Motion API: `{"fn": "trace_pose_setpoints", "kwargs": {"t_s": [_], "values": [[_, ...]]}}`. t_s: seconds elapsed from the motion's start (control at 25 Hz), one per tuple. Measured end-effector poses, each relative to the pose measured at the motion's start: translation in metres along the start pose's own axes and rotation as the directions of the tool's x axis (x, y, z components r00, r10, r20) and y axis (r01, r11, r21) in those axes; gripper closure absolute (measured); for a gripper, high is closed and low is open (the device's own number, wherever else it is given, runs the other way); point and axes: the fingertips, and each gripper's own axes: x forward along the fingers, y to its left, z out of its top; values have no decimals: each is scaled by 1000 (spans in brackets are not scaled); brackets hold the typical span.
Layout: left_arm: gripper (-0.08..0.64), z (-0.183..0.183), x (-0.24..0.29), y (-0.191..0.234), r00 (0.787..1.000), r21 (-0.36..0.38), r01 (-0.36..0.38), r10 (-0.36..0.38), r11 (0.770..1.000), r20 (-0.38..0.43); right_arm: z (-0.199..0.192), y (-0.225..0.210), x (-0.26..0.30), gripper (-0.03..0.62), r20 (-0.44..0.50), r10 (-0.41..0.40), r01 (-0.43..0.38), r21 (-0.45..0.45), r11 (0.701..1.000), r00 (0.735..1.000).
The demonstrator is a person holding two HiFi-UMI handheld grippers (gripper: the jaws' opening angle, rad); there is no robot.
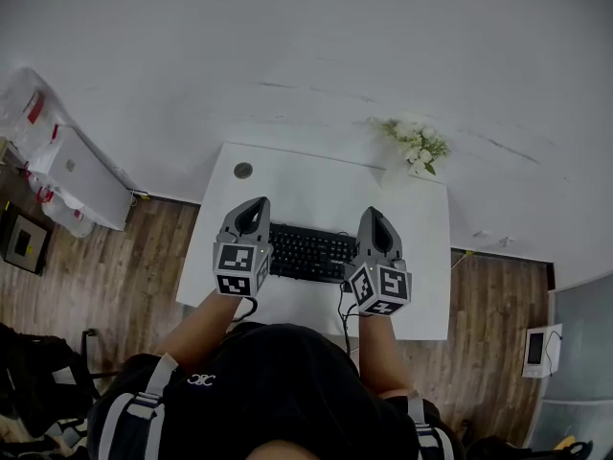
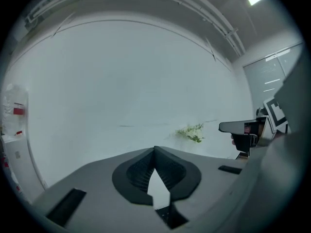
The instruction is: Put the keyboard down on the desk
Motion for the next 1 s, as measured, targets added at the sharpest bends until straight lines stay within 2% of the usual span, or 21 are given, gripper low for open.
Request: {"fn": "trace_pose_setpoints", "kwargs": {"t_s": [0.12, 0.24, 0.68, 1.0], "values": [[558, 8, -1, -5, 1000, -16, 19, -19, 1000, 19, 4, 7, -2, 591, 4, -2, 3, -74, 997, 1000], [558, 2, -2, -6, 1000, -30, 27, -27, 999, 5, -2, 13, -3, 591, -11, -12, 11, -98, 995, 1000], [558, -1, -7, -1, 1000, -92, 29, -27, 995, 14, -13, 14, -3, 591, -32, -40, 37, -85, 996, 999], [558, -2, -6, 0, 999, -91, 37, -35, 995, 15, -27, 17, 0, 591, -68, -17, 14, -40, 999, 998]]}}
